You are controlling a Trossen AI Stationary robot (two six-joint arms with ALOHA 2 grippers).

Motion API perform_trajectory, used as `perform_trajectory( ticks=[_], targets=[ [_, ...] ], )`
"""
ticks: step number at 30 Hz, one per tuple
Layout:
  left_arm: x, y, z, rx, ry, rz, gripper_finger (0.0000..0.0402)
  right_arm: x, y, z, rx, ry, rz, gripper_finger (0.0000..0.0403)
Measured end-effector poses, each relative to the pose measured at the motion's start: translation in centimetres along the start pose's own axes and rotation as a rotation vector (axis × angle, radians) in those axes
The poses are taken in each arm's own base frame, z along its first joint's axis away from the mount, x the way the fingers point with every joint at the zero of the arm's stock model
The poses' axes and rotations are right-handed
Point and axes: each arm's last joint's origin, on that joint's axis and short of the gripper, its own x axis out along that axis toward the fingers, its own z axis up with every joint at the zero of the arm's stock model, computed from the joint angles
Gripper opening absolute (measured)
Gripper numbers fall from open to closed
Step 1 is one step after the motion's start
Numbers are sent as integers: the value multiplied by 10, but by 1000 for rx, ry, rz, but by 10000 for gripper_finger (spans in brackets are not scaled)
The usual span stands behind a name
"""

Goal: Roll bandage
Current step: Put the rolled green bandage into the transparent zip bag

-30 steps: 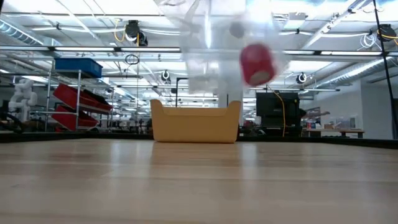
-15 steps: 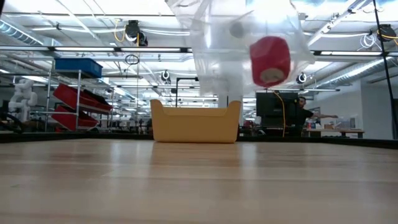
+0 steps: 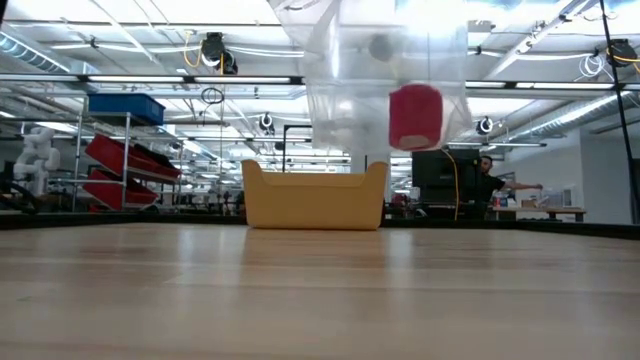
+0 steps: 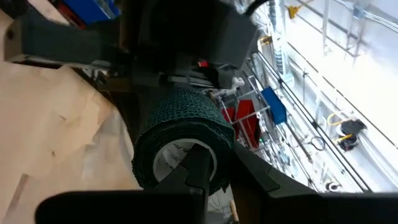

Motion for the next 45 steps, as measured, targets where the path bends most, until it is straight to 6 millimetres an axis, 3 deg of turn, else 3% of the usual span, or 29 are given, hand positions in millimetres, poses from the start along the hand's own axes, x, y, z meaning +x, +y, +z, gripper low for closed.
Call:
perform_trajectory(
  ticks=[8, 45],
  targets=[
    [0, 0, 0, 0, 0, -1, 3, 9, 5, -6, -3, 5, 37, 38],
    [-3, -1, -1, 40, -9, 55, 4, 7, 18, -15, -111, 28, 120, 38]
  ],
)
